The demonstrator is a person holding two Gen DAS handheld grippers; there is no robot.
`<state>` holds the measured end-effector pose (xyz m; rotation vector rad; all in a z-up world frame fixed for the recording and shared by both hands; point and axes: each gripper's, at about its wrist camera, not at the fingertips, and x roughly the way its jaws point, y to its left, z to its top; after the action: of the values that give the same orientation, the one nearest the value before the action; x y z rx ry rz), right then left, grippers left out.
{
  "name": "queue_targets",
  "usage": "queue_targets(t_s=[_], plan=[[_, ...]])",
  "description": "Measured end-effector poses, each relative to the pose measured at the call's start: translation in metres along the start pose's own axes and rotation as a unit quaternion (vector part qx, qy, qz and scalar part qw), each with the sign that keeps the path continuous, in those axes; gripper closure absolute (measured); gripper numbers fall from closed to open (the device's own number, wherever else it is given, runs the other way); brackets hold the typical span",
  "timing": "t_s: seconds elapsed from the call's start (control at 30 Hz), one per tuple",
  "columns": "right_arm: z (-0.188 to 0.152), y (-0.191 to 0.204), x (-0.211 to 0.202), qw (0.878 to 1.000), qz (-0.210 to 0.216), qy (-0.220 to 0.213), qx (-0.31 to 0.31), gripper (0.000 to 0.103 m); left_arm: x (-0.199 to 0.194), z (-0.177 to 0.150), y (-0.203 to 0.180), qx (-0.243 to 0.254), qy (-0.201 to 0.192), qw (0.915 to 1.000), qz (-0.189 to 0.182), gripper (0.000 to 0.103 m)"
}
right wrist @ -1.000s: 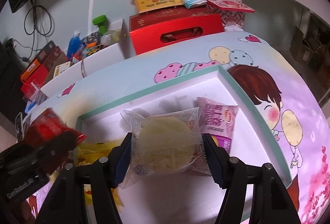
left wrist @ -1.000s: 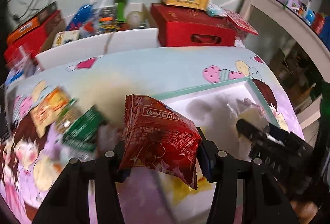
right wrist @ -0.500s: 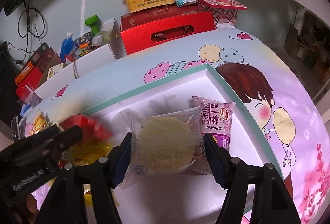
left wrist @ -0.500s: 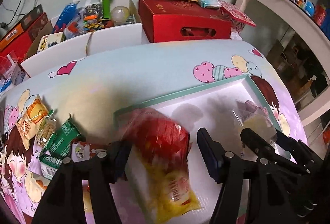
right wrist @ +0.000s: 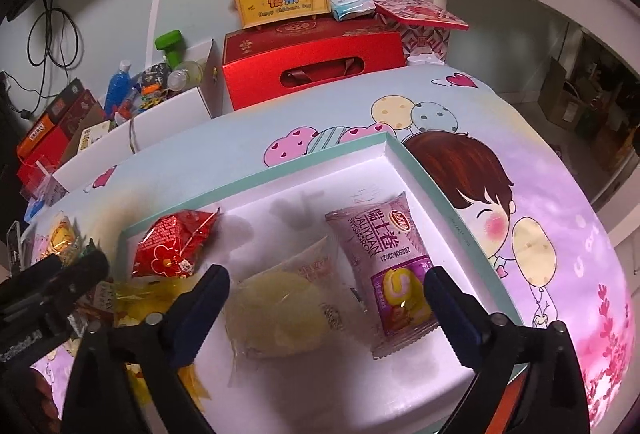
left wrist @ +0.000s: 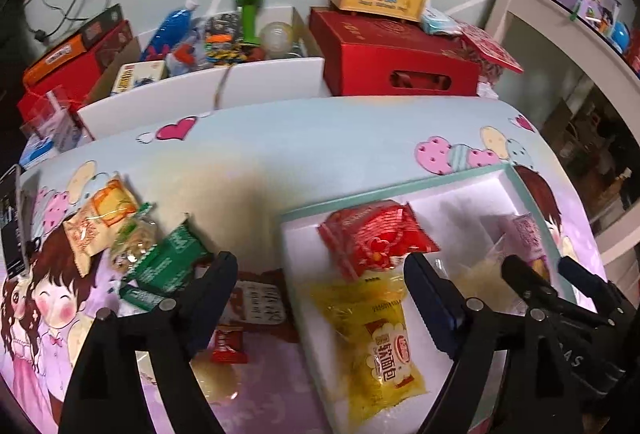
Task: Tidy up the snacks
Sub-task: 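Carry the red bag and cream bun onto the tray and open both tools, then move both open tools back from the tray to the snack pile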
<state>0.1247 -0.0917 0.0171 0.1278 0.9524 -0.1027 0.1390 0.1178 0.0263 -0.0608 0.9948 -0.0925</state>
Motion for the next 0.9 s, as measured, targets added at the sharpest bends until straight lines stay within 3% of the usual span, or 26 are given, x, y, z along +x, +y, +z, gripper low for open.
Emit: queue_targets(t_s=[0.07, 0.53, 0.9], plan=[[0.000, 0.000, 0.000, 1.000, -0.002, 0.000, -0.002, 0.000, -0.001, -0.001, 0.003, -0.001, -0.005, 1.0000, 0.006, 0.006], [0.003, 0.005, -0.016, 1.000, 0.008, -0.029, 0.006, 0.000, -0.013, -0.007, 0.023, -0.022, -0.013, 0.9994, 0.022, 0.006], [0.000, 0.047, -0.040, 0.996, 0.066, -0.061, -0.017, 0.000, -0.056, -0.022, 0.097, -0.101, -0.033, 0.9921, 0.068, 0.006]])
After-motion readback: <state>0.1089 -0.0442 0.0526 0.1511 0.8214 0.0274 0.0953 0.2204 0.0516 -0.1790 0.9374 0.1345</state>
